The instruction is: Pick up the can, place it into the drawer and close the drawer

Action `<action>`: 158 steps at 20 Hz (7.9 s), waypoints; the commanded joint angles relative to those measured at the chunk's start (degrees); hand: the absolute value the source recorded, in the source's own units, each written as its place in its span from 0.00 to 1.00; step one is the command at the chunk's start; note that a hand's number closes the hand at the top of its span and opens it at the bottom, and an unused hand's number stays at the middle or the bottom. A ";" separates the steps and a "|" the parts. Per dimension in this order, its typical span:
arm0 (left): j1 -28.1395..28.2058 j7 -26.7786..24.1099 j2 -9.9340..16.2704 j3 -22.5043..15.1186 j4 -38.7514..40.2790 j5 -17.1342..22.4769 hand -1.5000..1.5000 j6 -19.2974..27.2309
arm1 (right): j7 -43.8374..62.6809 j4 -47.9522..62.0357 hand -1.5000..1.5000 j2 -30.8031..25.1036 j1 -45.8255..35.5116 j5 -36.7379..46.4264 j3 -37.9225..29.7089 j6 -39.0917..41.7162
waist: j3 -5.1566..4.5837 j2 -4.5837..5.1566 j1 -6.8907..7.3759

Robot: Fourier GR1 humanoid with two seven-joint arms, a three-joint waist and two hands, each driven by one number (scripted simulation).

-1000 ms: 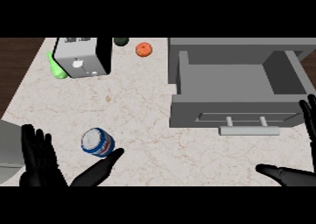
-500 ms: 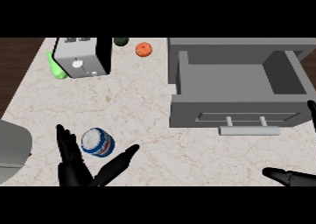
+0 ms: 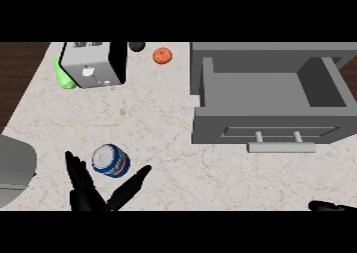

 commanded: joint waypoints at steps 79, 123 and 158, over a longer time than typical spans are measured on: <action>-65.24 1.45 3.99 13.56 40.12 22.52 1.00 -45.48 | 7.21 -4.51 0.00 0.42 -7.25 4.32 -4.26 0.99 | 0.08 0.04 -0.10; -106.40 7.22 -0.11 4.55 76.82 30.28 0.00 -26.30 | 9.90 -3.16 0.00 -4.10 -15.00 4.77 -3.82 1.41 | 0.29 1.86 -6.13; -105.66 1.88 2.10 8.40 77.07 37.42 0.00 -28.67 | -11.60 45.50 0.00 -9.11 -36.10 58.45 20.34 -12.06 | 0.12 0.73 0.59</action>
